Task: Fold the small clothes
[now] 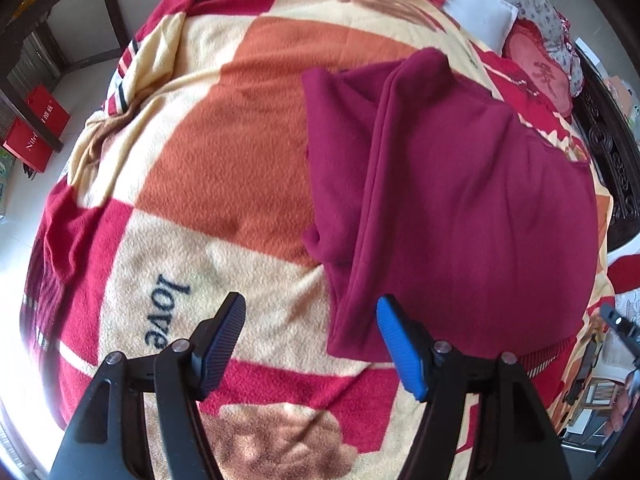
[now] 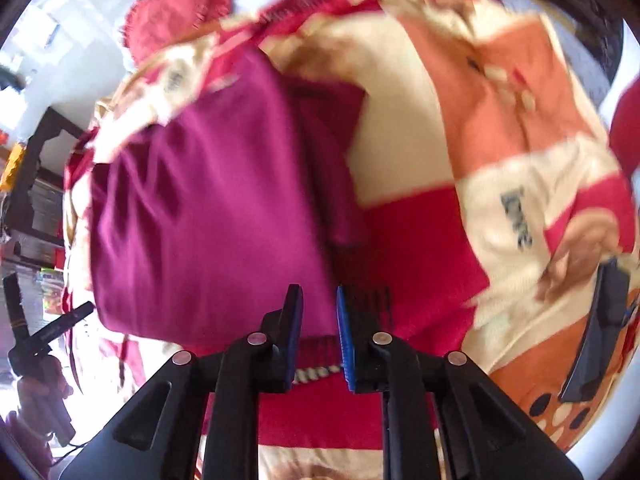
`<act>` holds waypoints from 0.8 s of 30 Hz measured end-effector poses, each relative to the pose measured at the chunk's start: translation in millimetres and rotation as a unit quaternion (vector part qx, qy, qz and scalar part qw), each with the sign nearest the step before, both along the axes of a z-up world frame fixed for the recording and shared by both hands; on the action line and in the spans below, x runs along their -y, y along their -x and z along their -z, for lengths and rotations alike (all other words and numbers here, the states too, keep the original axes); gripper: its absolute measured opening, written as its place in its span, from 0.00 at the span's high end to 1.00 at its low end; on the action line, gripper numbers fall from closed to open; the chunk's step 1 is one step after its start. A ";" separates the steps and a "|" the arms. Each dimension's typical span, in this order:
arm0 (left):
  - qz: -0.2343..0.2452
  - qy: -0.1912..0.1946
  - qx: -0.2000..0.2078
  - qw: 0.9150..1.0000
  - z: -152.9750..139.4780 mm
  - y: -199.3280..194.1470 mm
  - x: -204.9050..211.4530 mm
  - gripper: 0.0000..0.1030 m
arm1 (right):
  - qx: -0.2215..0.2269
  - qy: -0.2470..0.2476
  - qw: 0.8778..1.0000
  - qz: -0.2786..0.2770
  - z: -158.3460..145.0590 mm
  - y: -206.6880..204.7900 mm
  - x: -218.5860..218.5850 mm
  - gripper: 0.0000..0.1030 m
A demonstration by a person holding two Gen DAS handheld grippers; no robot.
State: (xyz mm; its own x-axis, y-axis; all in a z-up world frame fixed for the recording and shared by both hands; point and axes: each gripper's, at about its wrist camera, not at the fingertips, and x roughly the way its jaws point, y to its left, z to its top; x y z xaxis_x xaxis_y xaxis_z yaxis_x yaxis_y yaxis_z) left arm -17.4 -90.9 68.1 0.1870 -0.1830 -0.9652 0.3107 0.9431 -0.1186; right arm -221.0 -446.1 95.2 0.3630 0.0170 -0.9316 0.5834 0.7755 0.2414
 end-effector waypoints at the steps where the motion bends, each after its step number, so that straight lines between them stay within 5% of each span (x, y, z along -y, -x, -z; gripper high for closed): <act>1: -0.001 0.001 0.002 1.000 -0.6 -0.6 -0.1 0.30 | 0.010 0.015 1.000 -0.011 -8.1 -6.8 -7.2 1.00; 9: -0.007 0.004 -0.002 1.000 2.5 -9.7 1.9 0.30 | 0.044 -0.007 0.994 -0.103 1.7 -102.5 -58.9 1.00; 24: -0.007 0.008 -0.018 1.000 16.4 -10.8 -1.9 0.30 | -0.015 -0.003 0.985 -0.170 53.1 -217.5 -80.3 1.00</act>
State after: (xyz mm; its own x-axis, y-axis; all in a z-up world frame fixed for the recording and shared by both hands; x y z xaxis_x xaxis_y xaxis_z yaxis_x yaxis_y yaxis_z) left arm -6.7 -89.0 51.7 0.1544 -0.1968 -0.9682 0.2918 0.9453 -0.1456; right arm -3.5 -365.8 42.1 0.3073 0.1390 -0.9414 0.2967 0.9260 0.2336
